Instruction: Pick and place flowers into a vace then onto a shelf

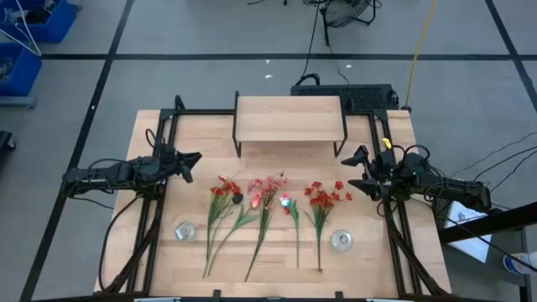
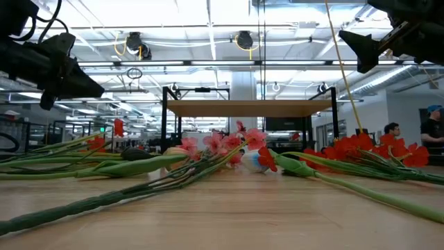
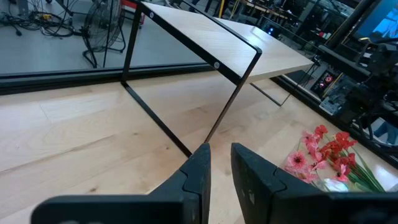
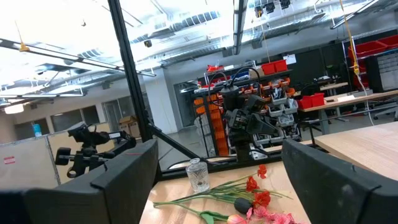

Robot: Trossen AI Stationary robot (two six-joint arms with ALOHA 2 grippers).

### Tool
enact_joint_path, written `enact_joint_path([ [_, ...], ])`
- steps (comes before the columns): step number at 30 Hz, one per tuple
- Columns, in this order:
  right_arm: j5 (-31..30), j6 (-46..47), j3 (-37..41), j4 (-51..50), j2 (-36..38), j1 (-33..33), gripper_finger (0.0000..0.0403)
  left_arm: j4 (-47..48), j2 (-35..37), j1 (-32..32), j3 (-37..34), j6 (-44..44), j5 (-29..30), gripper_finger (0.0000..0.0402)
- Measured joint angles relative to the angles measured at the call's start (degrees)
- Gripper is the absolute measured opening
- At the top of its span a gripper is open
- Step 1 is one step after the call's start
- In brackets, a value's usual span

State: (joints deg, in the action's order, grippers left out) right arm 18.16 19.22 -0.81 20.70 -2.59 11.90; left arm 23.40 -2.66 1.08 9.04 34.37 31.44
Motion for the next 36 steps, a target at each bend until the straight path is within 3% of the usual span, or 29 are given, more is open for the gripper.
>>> enact_joint_path([
  [13, -1.87, 2.20, -0.05, 1.47, -0.16, 0.00, 0.0336, 0.00, 0.00, 0.01, 0.00, -0.02, 0.00, 0.0067],
  [17, -2.90, 23.57, -0.08, 7.84, -0.40, 0.02, 0.0336, 0.00, -0.01, 0.00, 0.00, 0.00, 0.00, 0.0067],
  [20, -3.32, 44.59, -0.08, 12.91, -0.52, 0.00, 0.0336, -0.04, -0.02, 0.00, -0.02, 0.00, 0.00, 0.0067],
  [23, -9.15, 49.58, -0.08, 15.47, -0.72, 0.07, 0.0336, 0.01, -0.02, 0.02, 0.00, -0.02, 0.00, 0.0067],
  [26, -18.72, 51.31, -0.08, 18.56, -0.79, -0.02, 0.0336, 0.02, -0.02, 0.01, -0.01, -0.01, 0.00, 0.0067],
  [32, -36.37, 47.93, -0.69, 23.65, -1.29, -0.02, 0.0336, -0.02, -0.02, 0.00, -0.02, 0.00, 0.00, 0.0067],
  [34, -38.89, 47.16, -2.49, 20.91, -2.51, -0.01, 0.0336, 0.00, -0.01, 0.00, -0.01, -0.01, 0.00, 0.0067],
  [36, -37.10, 48.19, -5.10, 12.18, -5.43, -0.35, 0.0334, 0.03, -0.02, 0.00, -0.01, -0.22, 0.05, 0.0067],
])
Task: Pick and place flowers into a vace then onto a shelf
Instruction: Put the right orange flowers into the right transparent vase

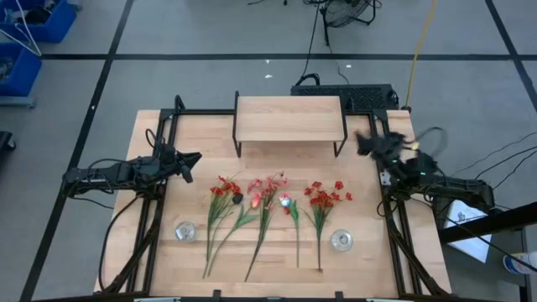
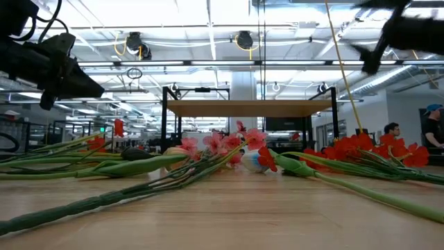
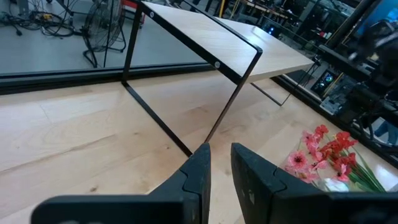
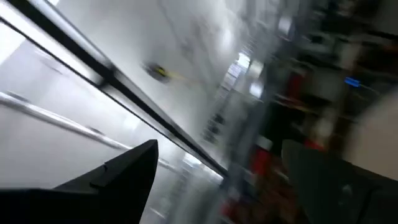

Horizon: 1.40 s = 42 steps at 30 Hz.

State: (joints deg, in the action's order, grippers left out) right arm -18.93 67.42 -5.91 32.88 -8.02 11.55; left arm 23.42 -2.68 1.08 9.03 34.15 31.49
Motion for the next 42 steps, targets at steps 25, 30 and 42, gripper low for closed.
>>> enact_joint_path([
  [25, 5.56, 3.65, -50.15, -16.01, -66.29, -26.70, 0.0300, -12.59, 0.00, 0.01, -0.03, 0.24, 0.00, 0.0067],
  [30, 2.49, 11.84, -59.48, -26.72, -73.75, -30.02, 0.0278, -14.30, 0.00, 0.02, -0.03, 0.35, 0.02, 0.0067],
  [42, 16.31, 30.26, -76.91, -55.86, -88.79, -36.31, 0.0254, -12.02, -0.02, 0.02, -0.03, -2.40, 0.02, 0.0067],
])
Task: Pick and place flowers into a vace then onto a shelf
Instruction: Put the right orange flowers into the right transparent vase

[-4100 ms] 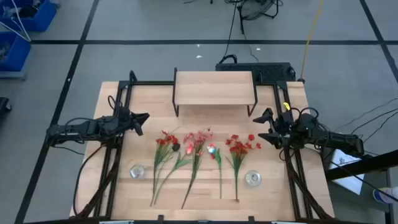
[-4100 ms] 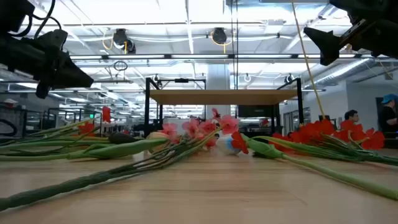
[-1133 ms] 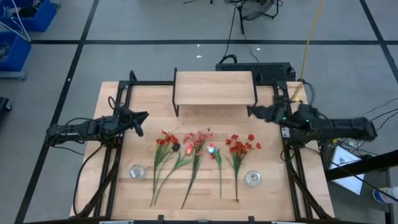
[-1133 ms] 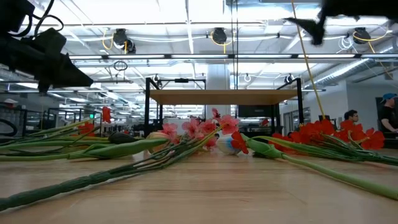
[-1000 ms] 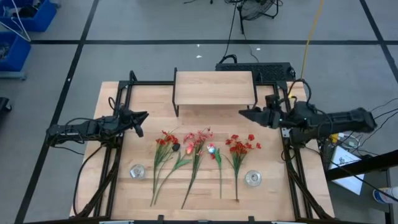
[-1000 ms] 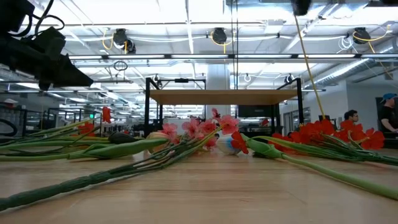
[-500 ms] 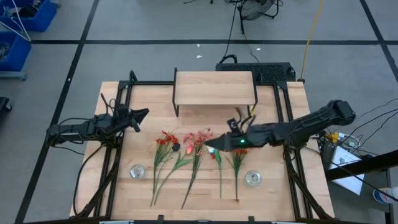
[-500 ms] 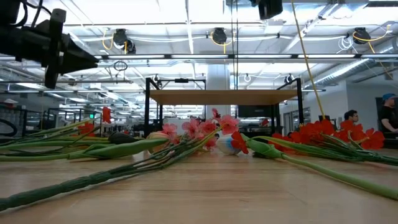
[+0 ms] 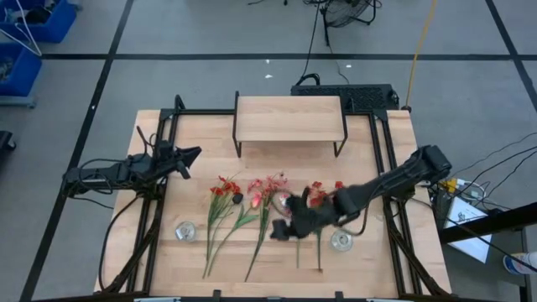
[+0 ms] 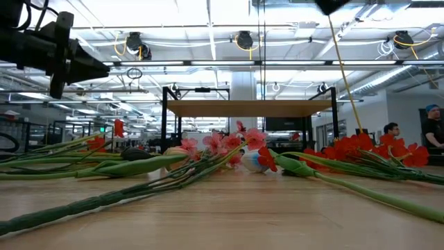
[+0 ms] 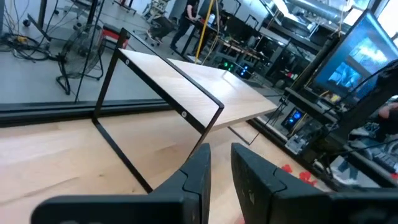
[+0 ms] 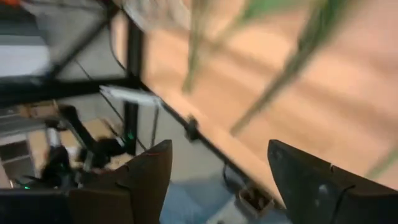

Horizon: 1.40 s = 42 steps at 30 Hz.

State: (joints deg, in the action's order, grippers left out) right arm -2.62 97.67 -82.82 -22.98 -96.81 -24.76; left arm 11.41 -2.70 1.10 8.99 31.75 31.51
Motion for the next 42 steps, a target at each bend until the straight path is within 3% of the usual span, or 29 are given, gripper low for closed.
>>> enact_joint_path([
  [9, 6.19, 13.43, -0.08, -2.46, -8.90, -4.99, 0.0253, 0.75, -0.04, 0.00, 0.00, -0.07, 0.01, 0.0067],
  [18, 14.56, 18.24, -0.07, -12.44, -12.81, -5.68, 0.0253, 0.86, -0.04, 0.00, 0.00, -0.16, 0.00, 0.0067],
  [29, 14.87, 17.69, -0.05, -19.09, -15.67, -5.48, 0.0252, 0.86, -0.04, 0.00, 0.00, -0.20, -0.03, 0.0067],
  [42, 13.42, 16.59, 0.89, -22.73, -15.65, -4.67, 0.0203, 0.82, -0.04, 0.00, 0.00, -0.09, 0.00, 0.0067],
])
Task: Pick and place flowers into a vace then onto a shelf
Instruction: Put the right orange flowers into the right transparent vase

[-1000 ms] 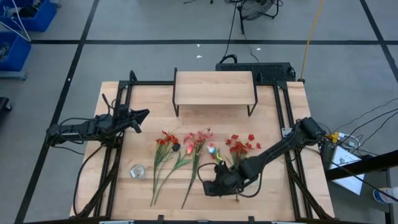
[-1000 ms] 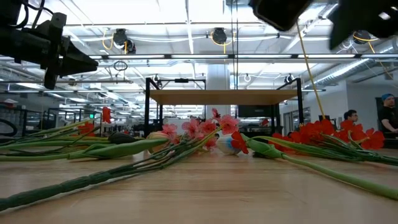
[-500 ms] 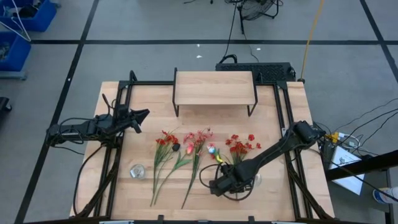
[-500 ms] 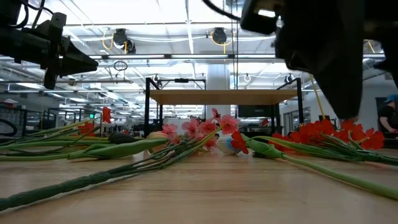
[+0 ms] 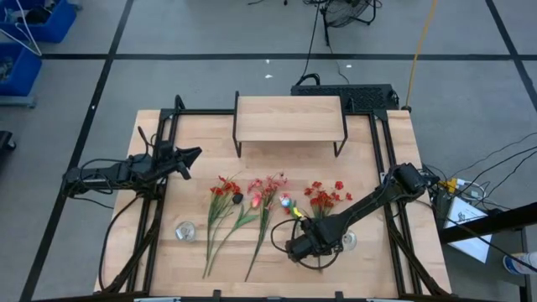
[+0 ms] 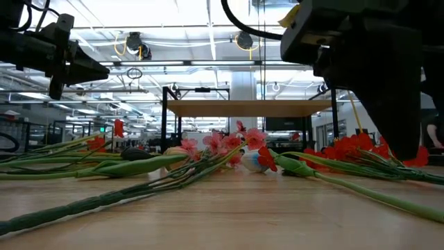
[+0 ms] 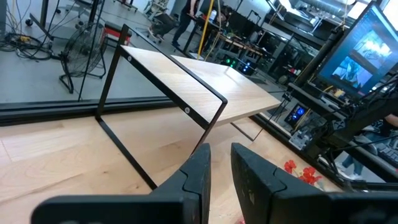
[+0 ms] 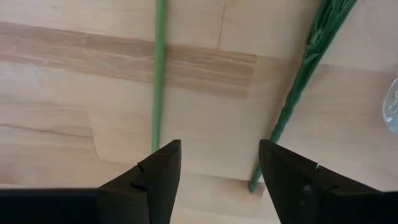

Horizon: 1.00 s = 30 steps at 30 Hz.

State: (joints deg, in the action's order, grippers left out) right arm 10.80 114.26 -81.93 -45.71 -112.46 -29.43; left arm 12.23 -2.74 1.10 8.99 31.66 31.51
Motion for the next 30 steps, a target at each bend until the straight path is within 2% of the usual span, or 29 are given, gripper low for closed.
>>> enact_joint_path([
  [12, 2.03, 0.63, 4.33, 2.57, 0.07, 0.10, 0.0199, 0.00, 0.00, 0.00, 0.00, 0.13, 0.00, 0.0067],
  [30, 1.03, 1.94, 4.63, 4.03, 0.35, 0.41, 0.0199, 0.00, 0.00, 0.00, 0.00, 0.11, 0.04, 0.0067],
])
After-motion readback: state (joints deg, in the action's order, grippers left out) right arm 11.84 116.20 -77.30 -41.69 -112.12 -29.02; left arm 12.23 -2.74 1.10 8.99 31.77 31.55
